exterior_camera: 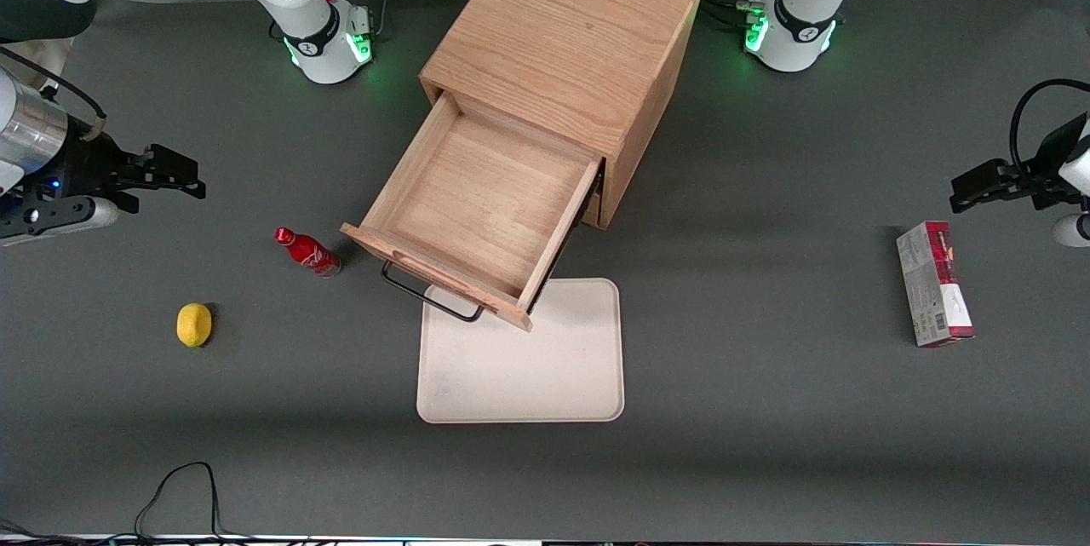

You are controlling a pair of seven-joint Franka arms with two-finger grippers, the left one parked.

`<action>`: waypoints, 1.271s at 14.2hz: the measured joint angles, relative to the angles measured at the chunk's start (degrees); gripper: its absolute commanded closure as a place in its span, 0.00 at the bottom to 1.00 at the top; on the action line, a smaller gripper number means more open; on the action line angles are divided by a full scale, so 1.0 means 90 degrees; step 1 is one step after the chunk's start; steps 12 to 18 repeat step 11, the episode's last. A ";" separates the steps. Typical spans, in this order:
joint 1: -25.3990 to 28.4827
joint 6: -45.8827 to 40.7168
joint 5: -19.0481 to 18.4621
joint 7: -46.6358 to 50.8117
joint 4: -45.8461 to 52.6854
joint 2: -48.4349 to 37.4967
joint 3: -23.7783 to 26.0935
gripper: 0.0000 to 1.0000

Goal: Open upper drawer

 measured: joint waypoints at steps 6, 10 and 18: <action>-0.0138 -0.0004 0.0000 0.0159 0.0093 0.0002 -0.0199 0.00; -0.0139 -0.0006 0.0000 0.0289 0.0232 0.0002 -0.0199 0.00; -0.0141 -0.0007 0.0000 0.0305 0.0243 0.0003 -0.0201 0.00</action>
